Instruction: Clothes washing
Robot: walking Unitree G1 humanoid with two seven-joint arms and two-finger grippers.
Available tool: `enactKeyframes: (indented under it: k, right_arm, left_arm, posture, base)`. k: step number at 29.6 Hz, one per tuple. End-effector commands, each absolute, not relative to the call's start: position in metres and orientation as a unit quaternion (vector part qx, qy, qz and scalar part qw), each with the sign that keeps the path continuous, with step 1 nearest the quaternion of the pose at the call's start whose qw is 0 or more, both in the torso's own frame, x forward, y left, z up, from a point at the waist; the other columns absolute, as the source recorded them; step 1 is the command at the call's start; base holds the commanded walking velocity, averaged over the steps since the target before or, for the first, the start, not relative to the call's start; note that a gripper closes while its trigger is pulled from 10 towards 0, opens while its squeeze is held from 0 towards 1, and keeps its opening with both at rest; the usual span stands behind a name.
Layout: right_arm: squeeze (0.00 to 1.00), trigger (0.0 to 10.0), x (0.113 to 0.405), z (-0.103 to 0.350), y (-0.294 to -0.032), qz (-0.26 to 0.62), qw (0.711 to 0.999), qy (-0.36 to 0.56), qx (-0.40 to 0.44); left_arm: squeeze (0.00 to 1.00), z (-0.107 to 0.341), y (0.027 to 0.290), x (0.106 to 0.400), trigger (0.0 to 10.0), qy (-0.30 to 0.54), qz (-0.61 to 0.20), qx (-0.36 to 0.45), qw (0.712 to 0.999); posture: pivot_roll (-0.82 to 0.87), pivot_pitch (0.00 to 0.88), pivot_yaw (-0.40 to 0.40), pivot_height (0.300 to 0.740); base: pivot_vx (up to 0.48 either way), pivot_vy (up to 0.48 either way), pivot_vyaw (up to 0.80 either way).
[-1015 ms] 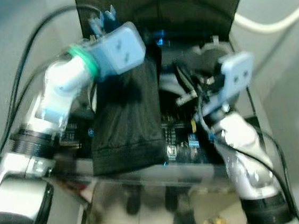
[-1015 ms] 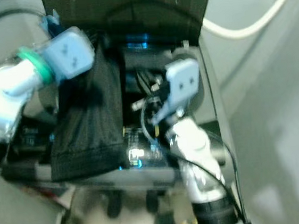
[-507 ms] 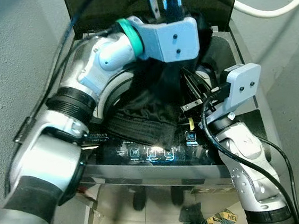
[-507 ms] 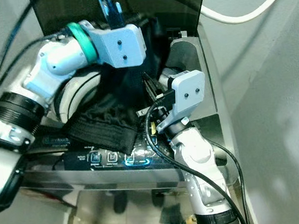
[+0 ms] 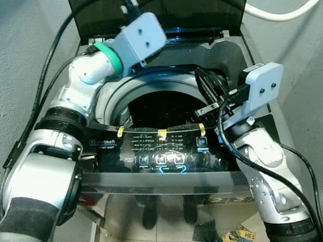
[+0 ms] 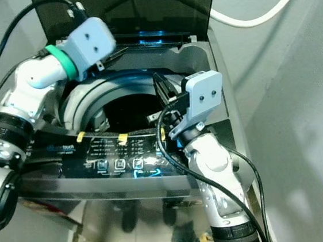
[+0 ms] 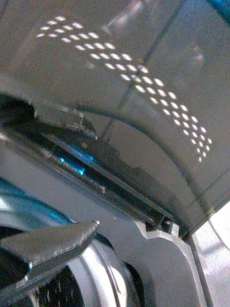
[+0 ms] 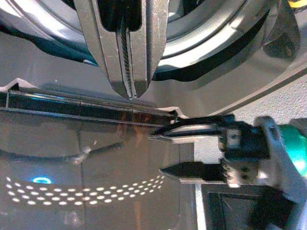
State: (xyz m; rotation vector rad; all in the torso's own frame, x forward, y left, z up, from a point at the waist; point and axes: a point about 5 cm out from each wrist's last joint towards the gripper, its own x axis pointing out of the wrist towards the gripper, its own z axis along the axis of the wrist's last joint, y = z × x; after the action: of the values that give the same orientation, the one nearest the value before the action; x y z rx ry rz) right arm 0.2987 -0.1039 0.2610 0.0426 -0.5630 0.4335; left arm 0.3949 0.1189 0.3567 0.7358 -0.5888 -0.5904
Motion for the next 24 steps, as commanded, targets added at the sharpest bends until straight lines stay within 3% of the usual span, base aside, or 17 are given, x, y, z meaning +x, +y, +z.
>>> enactKeyframes:
  k: [1, 2, 3, 7, 8, 12, 14, 17, 24]
  right_arm:
    - [0.00, 10.0, 0.300, 0.262, -0.105, 0.214, 0.936, -0.279, 0.023]
    - [0.00, 10.0, 0.301, 0.262, -0.105, 0.215, 0.935, -0.280, 0.023]
    - [0.00, 10.0, 0.302, 0.262, -0.106, 0.212, 0.936, -0.281, 0.023]
    - [0.00, 10.0, 0.303, 0.262, -0.108, 0.204, 0.937, -0.282, 0.023]
    - [0.00, 10.0, 0.306, 0.262, -0.112, 0.185, 0.941, -0.282, 0.024]
    - [0.00, 10.0, 0.313, 0.261, -0.121, 0.127, 0.951, -0.281, 0.024]
    - [0.00, 10.0, 0.313, 0.261, -0.121, 0.127, 0.951, -0.281, 0.024]
    - [0.00, 10.0, 0.321, 0.261, -0.133, 0.047, 0.958, -0.282, 0.031]
    - [0.00, 10.0, 0.326, 0.264, -0.137, 0.022, 0.957, -0.289, 0.030]
  left_arm:
    - [0.61, 0.364, 0.133, 0.386, 10.0, -0.301, -0.280, 0.330, 0.850]
    - [0.61, 0.367, 0.138, 0.379, 10.0, -0.317, -0.281, 0.330, 0.844]
    - [0.00, 0.366, 0.141, 0.372, 10.0, -0.333, -0.268, 0.320, 0.846]
    - [0.00, 0.362, 0.143, 0.367, 10.0, -0.341, -0.250, 0.299, 0.856]
    - [0.00, 0.357, 0.146, 0.364, 10.0, -0.344, -0.220, 0.262, 0.875]
    - [0.00, 0.351, 0.162, 0.360, 10.0, -0.345, -0.151, 0.194, 0.906]
    - [0.00, 0.351, 0.162, 0.360, 10.0, -0.345, -0.151, 0.194, 0.906]
    - [0.00, 0.341, 0.185, 0.358, 10.0, -0.335, -0.090, 0.142, 0.927]
    - [0.00, 0.335, 0.189, 0.356, 10.0, -0.320, -0.082, 0.112, 0.937]
  posture:
    - [0.12, 0.076, 0.056, 0.740]
    - [0.12, 0.076, 0.056, 0.740]
    - [0.13, 0.065, 0.048, 0.740]
    - [0.13, 0.056, 0.043, 0.740]
    - [0.13, 0.050, 0.034, 0.740]
    - [0.13, 0.039, 0.026, 0.740]
    - [0.13, 0.039, 0.026, 0.740]
    - [0.14, 0.013, 0.006, 0.740]
    - [0.13, 0.006, 0.003, 0.740]
  base:
    - [0.000, 0.000, 0.00]
    - [0.000, 0.000, 0.00]
    - [0.000, 0.000, 0.00]
    - [0.000, 0.000, 0.00]
    - [0.000, 0.000, 0.00]
    - [0.000, 0.000, 0.00]
    - [0.000, 0.000, 0.00]
    - [0.000, 0.000, 0.00]
    - [0.000, 0.000, 0.00]
